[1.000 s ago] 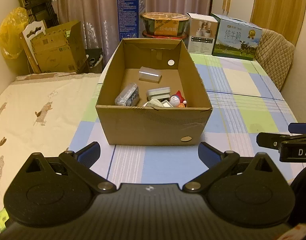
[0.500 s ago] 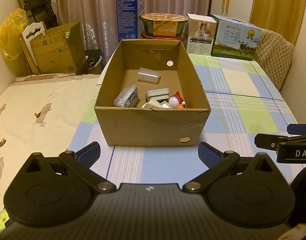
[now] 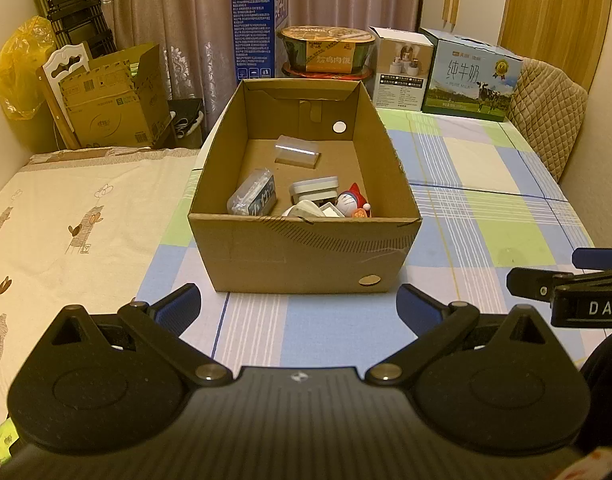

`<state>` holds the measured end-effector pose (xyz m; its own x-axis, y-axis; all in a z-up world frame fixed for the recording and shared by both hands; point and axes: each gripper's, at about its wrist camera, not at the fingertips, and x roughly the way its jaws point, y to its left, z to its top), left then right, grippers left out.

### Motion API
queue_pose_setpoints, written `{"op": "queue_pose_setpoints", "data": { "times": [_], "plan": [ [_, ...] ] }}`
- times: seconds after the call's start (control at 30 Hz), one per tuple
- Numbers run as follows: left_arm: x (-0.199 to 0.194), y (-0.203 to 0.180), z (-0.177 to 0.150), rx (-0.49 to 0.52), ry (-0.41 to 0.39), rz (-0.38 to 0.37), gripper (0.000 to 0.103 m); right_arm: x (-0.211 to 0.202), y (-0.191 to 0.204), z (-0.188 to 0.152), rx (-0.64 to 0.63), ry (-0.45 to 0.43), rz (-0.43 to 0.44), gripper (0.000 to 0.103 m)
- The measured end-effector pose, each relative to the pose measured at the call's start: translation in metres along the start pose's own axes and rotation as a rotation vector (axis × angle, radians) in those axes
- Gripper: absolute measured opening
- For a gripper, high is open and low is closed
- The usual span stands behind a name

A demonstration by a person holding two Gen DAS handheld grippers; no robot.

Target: Organize rigid objects

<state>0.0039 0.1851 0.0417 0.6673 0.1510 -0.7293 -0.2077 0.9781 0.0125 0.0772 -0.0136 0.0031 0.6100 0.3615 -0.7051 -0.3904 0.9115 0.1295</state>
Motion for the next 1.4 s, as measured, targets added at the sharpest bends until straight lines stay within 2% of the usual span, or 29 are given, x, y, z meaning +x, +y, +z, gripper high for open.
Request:
{"op": "queue_pose_setpoints", "data": {
  "times": [1.4],
  "plan": [
    [0.0029,-0.0012,0.0006,-0.002,-0.008,-0.019,0.103,0.0015,-0.0004,0.0003,0.007,0.005,-0.003,0.097]
  ]
}}
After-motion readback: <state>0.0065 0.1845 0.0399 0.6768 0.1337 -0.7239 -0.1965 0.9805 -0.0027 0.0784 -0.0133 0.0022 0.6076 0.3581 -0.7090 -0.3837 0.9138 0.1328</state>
